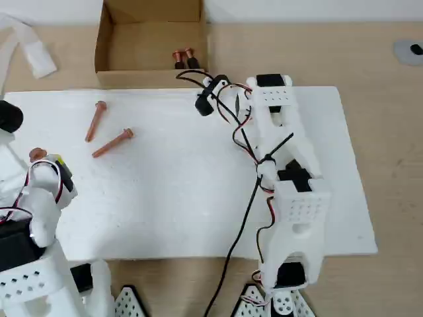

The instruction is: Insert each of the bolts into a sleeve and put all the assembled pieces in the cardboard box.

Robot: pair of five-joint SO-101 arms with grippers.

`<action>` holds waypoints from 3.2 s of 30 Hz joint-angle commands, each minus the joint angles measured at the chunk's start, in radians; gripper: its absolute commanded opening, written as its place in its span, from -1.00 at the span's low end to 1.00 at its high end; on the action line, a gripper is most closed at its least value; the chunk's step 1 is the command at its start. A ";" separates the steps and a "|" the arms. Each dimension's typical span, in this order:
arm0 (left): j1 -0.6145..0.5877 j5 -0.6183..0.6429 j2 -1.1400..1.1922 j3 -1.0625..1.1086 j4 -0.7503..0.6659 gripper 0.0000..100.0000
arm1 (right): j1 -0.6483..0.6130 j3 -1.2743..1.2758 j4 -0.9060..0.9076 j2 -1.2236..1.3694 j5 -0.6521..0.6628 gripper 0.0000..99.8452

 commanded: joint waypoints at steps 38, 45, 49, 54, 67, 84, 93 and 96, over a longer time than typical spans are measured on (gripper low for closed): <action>0.015 -0.006 -0.016 -0.003 -0.141 -0.99 | -0.119 0.417 0.173 -1.374 -0.425 -0.98; 0.015 -0.006 -0.015 0.063 -0.262 -0.99 | -0.119 0.797 -0.091 -1.709 -0.425 -0.98; 0.015 -0.005 -0.016 0.089 -0.298 -0.99 | -0.119 1.090 -0.264 -1.880 -0.427 -0.98; 0.043 -0.005 -0.016 0.094 -0.296 -0.99 | -0.120 1.374 -0.506 -2.035 -0.606 -0.98; 0.325 -0.005 -0.016 0.084 -0.384 -0.99 | -0.435 1.552 -0.867 -2.068 -0.781 -0.98; 0.568 -0.005 -0.255 0.086 -0.463 -0.99 | -0.628 1.698 -1.186 -2.058 -0.724 -0.98; 0.741 -0.006 -0.438 0.089 -0.496 -0.99 | -0.671 1.736 -1.238 -2.058 -0.730 -0.98; 0.779 -0.006 -0.440 0.095 -0.488 -0.99 | -0.677 1.738 -1.238 -2.058 -0.730 -0.98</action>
